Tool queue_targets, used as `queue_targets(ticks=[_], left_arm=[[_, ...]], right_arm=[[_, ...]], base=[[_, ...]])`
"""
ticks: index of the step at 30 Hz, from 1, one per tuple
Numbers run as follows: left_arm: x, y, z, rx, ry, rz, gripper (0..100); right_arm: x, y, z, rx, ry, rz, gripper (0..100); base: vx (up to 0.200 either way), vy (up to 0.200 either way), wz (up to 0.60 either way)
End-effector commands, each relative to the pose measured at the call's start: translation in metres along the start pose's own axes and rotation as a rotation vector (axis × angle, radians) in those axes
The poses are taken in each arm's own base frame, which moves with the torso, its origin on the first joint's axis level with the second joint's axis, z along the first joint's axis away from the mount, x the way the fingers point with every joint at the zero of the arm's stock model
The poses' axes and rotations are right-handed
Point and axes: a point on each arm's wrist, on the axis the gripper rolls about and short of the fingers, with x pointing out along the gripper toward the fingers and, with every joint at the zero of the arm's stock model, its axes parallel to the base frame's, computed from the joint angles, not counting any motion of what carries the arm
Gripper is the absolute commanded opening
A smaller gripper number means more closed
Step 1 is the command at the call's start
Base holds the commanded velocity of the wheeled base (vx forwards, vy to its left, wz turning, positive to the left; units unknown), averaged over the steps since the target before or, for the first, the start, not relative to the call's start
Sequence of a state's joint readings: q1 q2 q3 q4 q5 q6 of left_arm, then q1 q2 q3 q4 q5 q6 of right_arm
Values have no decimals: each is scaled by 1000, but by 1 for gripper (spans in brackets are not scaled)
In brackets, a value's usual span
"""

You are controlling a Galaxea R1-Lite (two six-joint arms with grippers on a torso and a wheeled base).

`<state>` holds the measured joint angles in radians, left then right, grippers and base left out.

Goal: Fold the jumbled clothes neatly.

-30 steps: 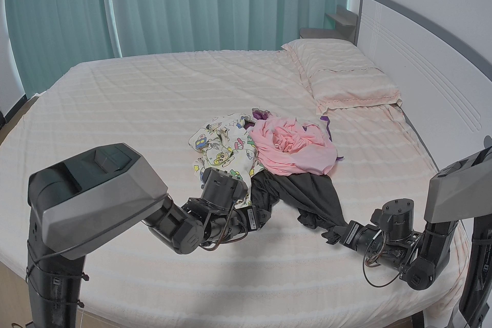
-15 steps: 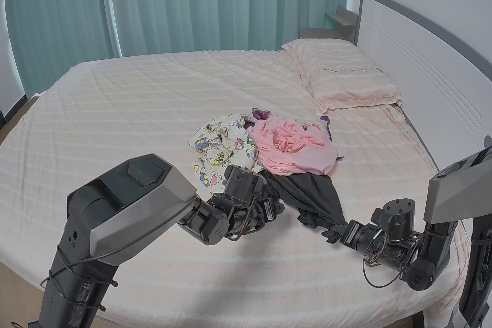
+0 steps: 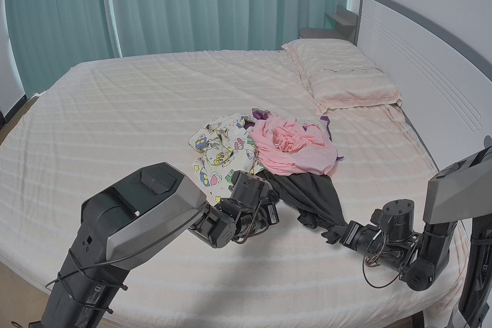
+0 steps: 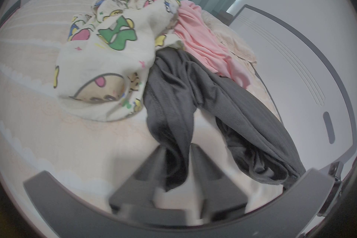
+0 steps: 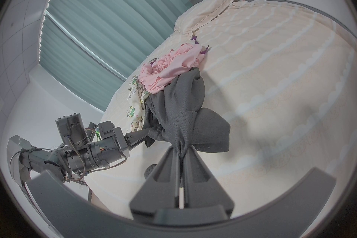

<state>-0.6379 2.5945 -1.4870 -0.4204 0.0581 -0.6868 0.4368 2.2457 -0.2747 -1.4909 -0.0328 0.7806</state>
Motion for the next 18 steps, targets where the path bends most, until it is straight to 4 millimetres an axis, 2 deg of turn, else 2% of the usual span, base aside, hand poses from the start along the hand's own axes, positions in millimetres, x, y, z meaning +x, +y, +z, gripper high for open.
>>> queue_targets(ticks=[1,2,6,7,8,11,13,14,15,16,17,18], left_arm=[[-2,2,-2,-10,-2,29,0],[-2,2,-2,-10,-2,29,0],[-28,12,2,-51,10,75,0],[-29,13,2,-52,10,77,0],[-49,14,9,-58,9,75,0],[-80,12,14,-62,5,65,0],[-113,9,19,-68,-27,30,0],[-117,9,20,-70,-32,23,0],[-141,6,21,-81,-67,-19,0],[-153,3,23,-91,-92,-44,0],[-173,-3,27,-116,-137,-96,0],[-176,-4,27,-117,-140,-103,0]], right_arm=[[1,-1,-1,0,5,-4,0],[1,-1,-1,0,5,-4,0],[-1,1,0,4,-8,14,0],[-1,1,1,4,-10,16,0],[-5,5,4,5,-41,50,0],[-14,13,8,1,-55,84,0],[-24,23,13,6,-63,135,0],[-25,23,13,4,-61,141,0],[-34,28,16,-1,-57,176,0],[-38,30,18,-3,-60,192,0],[-45,36,22,-4,-76,223,0],[-46,36,23,-4,-79,227,0]], base=[[0,0,0],[0,0,0],[0,0,0],[0,0,0],[0,0,0],[0,0,0],[0,0,0],[0,0,0],[0,0,0],[0,0,0],[0,0,0],[0,0,0]])
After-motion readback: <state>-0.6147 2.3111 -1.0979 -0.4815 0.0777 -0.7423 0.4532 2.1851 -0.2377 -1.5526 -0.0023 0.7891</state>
